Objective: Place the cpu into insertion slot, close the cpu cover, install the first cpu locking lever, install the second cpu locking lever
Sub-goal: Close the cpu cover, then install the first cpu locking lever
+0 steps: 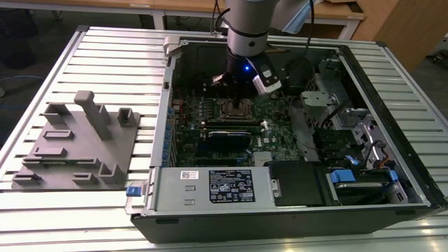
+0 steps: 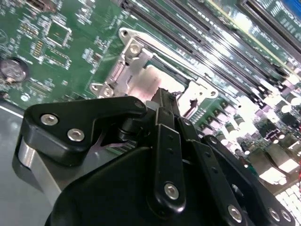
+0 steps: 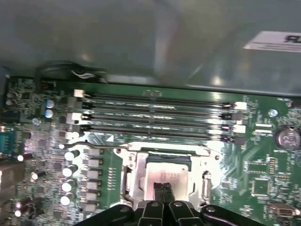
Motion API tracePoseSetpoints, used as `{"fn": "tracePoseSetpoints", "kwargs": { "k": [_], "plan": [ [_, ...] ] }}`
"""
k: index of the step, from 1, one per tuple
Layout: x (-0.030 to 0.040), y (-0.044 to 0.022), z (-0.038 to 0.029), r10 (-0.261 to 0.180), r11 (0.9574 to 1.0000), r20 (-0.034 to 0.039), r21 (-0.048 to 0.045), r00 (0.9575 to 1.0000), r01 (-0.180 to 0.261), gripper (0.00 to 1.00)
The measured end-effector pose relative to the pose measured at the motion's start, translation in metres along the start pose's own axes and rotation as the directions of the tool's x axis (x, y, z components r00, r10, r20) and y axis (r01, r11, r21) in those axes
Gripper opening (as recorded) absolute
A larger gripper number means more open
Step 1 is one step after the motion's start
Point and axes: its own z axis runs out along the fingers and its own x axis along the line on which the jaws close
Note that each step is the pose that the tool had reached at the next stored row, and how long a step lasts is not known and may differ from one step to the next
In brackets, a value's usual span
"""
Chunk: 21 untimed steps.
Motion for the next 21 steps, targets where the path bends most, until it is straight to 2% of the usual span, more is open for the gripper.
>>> {"fn": "tracePoseSetpoints", "kwargs": {
  "k": [5, 12, 13, 14, 21],
  "plan": [
    [-0.0001, 0.0001, -0.0030, 0.000, 1.0000, 0.0002, -0.0035, 1.0000, 0.000, 0.10],
    [-0.0015, 0.0000, -0.0032, 0.000, 1.0000, 0.0002, -0.0034, 1.0000, 0.000, 0.10],
    [-0.0053, 0.0020, -0.0031, 0.000, 1.0000, 0.0001, -0.0019, 1.0000, 0.000, 0.10],
    [-0.0055, 0.0051, -0.0031, 0.000, 1.0000, 0.0000, -0.0013, 1.0000, 0.000, 0.10],
    [-0.0055, 0.0052, -0.0040, 0.000, 1.0000, 0.0002, -0.0015, 1.0000, 0.000, 0.10]
  ]
}}
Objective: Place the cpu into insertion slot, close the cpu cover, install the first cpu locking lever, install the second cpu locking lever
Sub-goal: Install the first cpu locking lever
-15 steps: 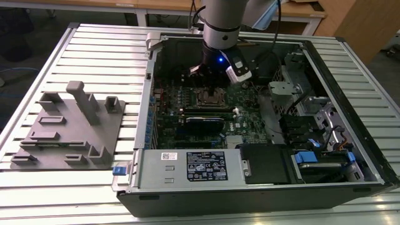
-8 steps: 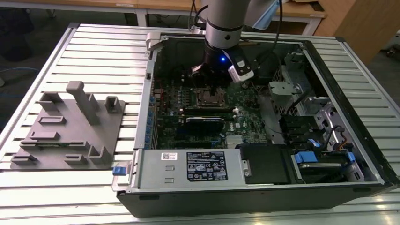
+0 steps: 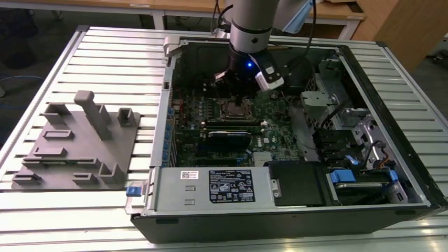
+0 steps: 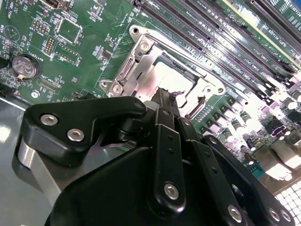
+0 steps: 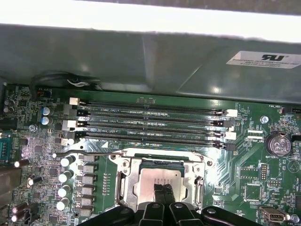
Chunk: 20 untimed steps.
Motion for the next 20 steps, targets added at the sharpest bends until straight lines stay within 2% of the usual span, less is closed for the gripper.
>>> {"fn": "tracePoseSetpoints", "kwargs": {
  "k": [11, 20],
  "plan": [
    [0.0000, 0.0000, -0.0015, 0.000, 1.0000, -0.0003, 0.0004, 1.0000, 0.000, 0.10],
    [-0.0001, 0.0003, -0.0119, 0.000, 1.0000, -0.0002, 0.0003, 1.0000, 0.000, 0.10]
  ]
}}
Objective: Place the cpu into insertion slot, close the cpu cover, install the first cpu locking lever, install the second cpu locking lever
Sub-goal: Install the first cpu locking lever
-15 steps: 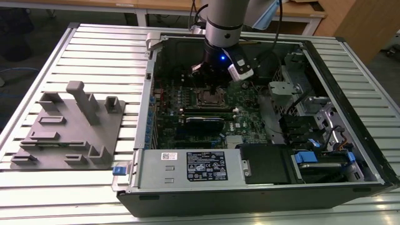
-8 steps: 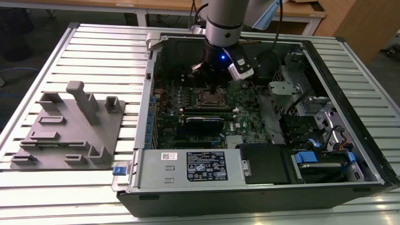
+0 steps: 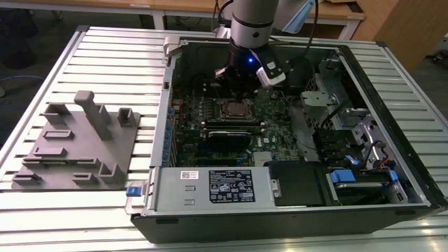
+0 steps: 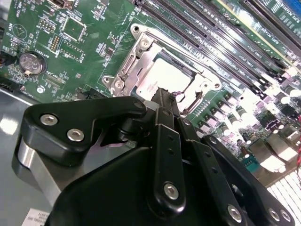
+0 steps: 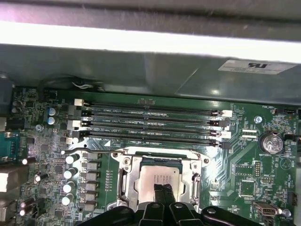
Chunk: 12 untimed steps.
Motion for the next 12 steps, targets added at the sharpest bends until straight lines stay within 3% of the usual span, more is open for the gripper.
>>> {"fn": "tracePoseSetpoints", "kwargs": {
  "k": [7, 12],
  "plan": [
    [-0.0001, 0.0003, -0.0100, 0.000, 1.0000, 0.0000, -0.0001, 1.0000, 0.000, 0.10],
    [-0.0001, 0.0003, -0.0105, 0.000, 1.0000, 0.0001, -0.0003, 1.0000, 0.000, 0.10]
  ]
}}
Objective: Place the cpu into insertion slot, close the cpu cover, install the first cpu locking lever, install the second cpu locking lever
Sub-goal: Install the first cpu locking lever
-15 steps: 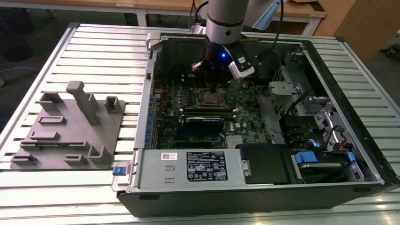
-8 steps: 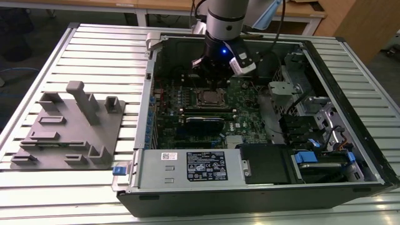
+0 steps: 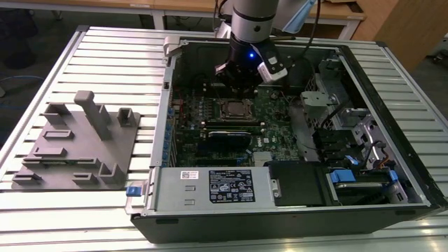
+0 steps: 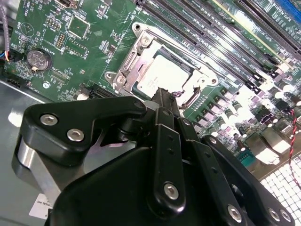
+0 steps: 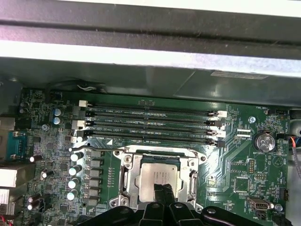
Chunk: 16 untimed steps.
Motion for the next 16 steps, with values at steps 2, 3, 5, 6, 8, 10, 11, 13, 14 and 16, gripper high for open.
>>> {"fn": "tracePoseSetpoints", "kwargs": {
  "k": [2, 3, 5, 6, 8, 10, 11, 13, 14, 16],
  "plan": [
    [0.0000, 0.0000, -0.0001, 0.000, 1.0000, 0.0000, 0.0001, 1.0000, 0.000, 0.10],
    [0.0000, 0.0000, -0.0001, 0.000, 1.0000, 0.0000, 0.0001, 1.0000, 0.000, 0.10],
    [0.0005, 0.0000, -0.0002, 0.000, 1.0000, -0.0001, 0.0002, 1.0000, 0.000, 0.10],
    [0.0012, 0.0001, -0.0002, 0.000, 1.0000, -0.0001, 0.0003, 1.0000, 0.000, 0.10],
    [0.0040, 0.0002, -0.0002, 0.000, 1.0000, -0.0001, 0.0002, 1.0000, 0.000, 0.10],
    [0.0076, 0.0004, -0.0002, 0.000, 1.0000, 0.0000, 0.0002, 1.0000, 0.000, 0.10],
    [0.0094, 0.0005, -0.0002, 0.000, 1.0000, 0.0001, 0.0002, 1.0000, 0.000, 0.10],
    [0.0117, 0.0007, -0.0002, 0.000, 1.0000, 0.0001, 0.0002, 1.0000, 0.000, 0.10],
    [0.0119, 0.0007, -0.0002, 0.000, 1.0000, 0.0001, 0.0002, 1.0000, 0.000, 0.10],
    [0.0121, 0.0007, -0.0002, 0.000, 1.0000, 0.0001, 0.0002, 1.0000, 0.000, 0.10]
  ]
}}
